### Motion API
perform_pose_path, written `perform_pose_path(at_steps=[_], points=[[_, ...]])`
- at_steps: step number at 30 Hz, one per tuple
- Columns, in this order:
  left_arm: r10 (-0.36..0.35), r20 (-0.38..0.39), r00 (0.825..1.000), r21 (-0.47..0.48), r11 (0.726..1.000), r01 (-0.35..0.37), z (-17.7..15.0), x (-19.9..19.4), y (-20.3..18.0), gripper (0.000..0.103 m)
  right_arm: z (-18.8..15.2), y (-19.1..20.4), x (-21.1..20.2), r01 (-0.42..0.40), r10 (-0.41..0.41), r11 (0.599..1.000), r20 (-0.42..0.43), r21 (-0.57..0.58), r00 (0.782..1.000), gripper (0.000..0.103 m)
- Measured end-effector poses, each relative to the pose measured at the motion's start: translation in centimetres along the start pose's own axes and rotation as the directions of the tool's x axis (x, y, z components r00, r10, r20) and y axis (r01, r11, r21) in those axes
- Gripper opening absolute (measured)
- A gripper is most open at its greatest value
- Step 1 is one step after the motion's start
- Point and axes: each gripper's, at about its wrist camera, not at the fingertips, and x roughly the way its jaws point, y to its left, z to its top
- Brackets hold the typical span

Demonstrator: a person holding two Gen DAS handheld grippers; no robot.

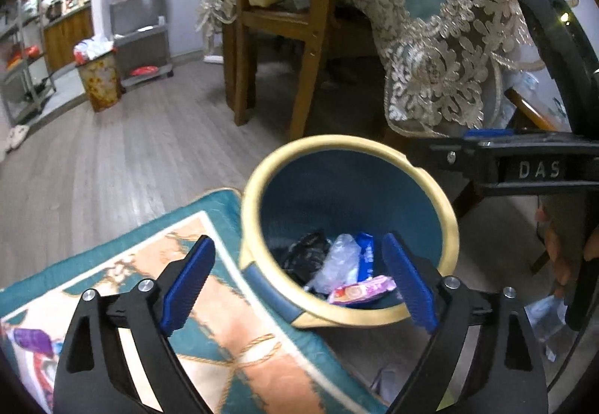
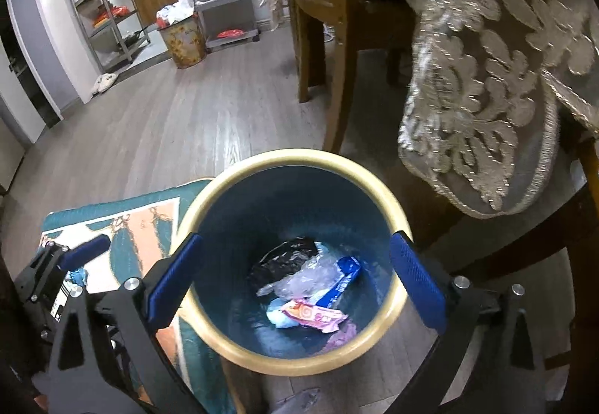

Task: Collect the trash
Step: 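Move both grippers back over the mat toward the remaining trash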

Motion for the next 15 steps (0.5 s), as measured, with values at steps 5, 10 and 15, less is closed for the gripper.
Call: perform_pose_path(at_steps=[5, 10, 15], points=[[0.042, 0.011, 0.999, -0.016, 0.999, -0.042, -0.4, -2.2, 2.2, 0.092, 0.1, 2.4, 0.0, -0.001, 0.001, 0.999, 0.003, -0.037, 1.0, 0.097], [0.078, 0.018, 0.997, -0.033, 0.996, -0.077, -1.0, -4.3, 4.5, 0.092, 0.2, 4.5, -0.1, -0.007, 0.007, 0.998, 0.007, -0.055, 1.0, 0.097], [0.12, 0.024, 0.992, -0.053, 0.992, -0.119, -2.1, -6.9, 7.2, 0.093, 0.2, 7.1, 0.1, -0.014, 0.014, 0.997, 0.006, -0.076, 1.0, 0.097]])
